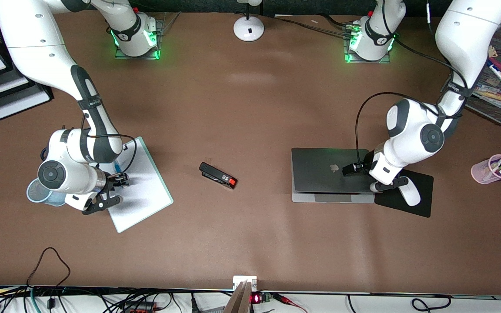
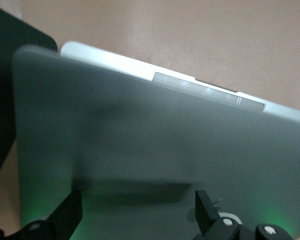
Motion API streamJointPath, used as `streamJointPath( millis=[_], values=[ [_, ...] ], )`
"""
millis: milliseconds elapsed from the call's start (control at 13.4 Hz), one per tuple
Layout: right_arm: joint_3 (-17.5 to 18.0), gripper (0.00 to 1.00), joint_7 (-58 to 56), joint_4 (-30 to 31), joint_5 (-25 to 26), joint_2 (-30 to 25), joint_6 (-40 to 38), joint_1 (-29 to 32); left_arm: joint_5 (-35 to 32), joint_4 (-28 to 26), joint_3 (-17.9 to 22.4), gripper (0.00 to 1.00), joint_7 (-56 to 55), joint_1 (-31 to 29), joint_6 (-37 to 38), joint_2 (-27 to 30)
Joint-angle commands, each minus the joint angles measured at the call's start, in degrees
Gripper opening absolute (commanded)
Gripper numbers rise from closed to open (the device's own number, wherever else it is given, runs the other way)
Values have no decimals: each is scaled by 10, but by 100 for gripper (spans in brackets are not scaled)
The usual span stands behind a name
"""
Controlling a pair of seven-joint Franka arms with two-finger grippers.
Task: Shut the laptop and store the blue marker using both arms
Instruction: 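Press the lid shut with the left gripper while the right gripper lifts the marker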
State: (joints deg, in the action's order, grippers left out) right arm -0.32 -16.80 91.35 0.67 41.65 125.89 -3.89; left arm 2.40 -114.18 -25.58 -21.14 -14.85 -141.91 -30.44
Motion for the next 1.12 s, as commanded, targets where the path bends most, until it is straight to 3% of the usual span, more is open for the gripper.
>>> streamJointPath(
  millis=[0, 673, 1047],
  values=[
    [1, 51, -21, 3, -3, 0, 5, 1, 5, 20, 2, 100, -4, 3, 1, -32],
    [1, 44, -28, 2, -3, 6, 7, -1, 5, 38, 3, 100, -5, 8, 9, -59],
    [1, 30, -28, 2, -3, 6, 7, -2, 4, 65, 4, 100, -5, 10, 58, -55]
  ],
)
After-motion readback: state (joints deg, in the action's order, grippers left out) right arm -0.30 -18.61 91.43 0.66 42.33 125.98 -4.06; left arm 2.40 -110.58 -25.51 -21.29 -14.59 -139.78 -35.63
